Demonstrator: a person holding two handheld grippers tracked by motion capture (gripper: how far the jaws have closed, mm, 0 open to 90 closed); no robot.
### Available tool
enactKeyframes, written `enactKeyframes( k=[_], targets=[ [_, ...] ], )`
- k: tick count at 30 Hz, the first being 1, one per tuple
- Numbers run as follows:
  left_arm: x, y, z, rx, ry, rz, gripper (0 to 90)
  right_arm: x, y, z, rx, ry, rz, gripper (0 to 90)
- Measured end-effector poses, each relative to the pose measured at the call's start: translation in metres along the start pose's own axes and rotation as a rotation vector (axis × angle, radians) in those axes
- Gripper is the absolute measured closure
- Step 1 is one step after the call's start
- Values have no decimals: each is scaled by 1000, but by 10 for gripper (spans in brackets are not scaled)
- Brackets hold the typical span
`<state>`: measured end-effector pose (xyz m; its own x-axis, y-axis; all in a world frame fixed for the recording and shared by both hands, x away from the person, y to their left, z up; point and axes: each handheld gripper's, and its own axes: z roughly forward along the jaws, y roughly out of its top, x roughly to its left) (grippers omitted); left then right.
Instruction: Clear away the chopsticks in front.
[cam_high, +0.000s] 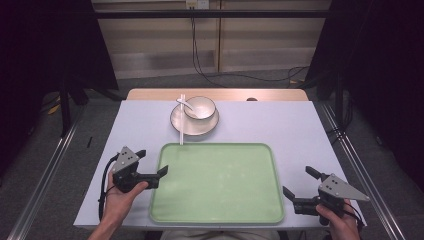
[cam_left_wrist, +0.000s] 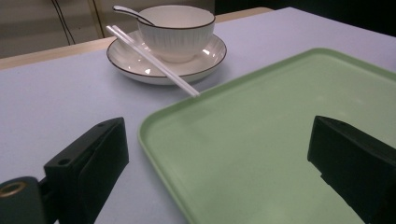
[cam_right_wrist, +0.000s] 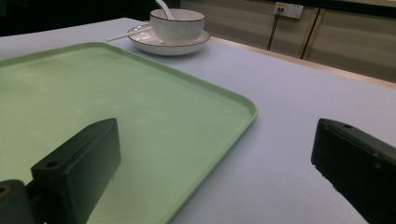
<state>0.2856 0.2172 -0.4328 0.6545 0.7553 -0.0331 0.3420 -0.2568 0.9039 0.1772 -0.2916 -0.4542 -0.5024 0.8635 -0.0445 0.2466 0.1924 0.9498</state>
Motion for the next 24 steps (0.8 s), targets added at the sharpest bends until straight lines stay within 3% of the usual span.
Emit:
enactKeyframes(
  k=[6,14,19,24],
  targets=[
    [7,7,13,6,28,3,58,0,-1,2,9,7,0,13],
    [12,17,30,-1,-7,-5,55,2,0,4,14,19,-7,16],
    [10,21,40,17,12,34,80,5,0,5,17,33,-23,15],
    [14,27,50,41,0,4,83,6,0,6,19,44,-25,15]
  ],
)
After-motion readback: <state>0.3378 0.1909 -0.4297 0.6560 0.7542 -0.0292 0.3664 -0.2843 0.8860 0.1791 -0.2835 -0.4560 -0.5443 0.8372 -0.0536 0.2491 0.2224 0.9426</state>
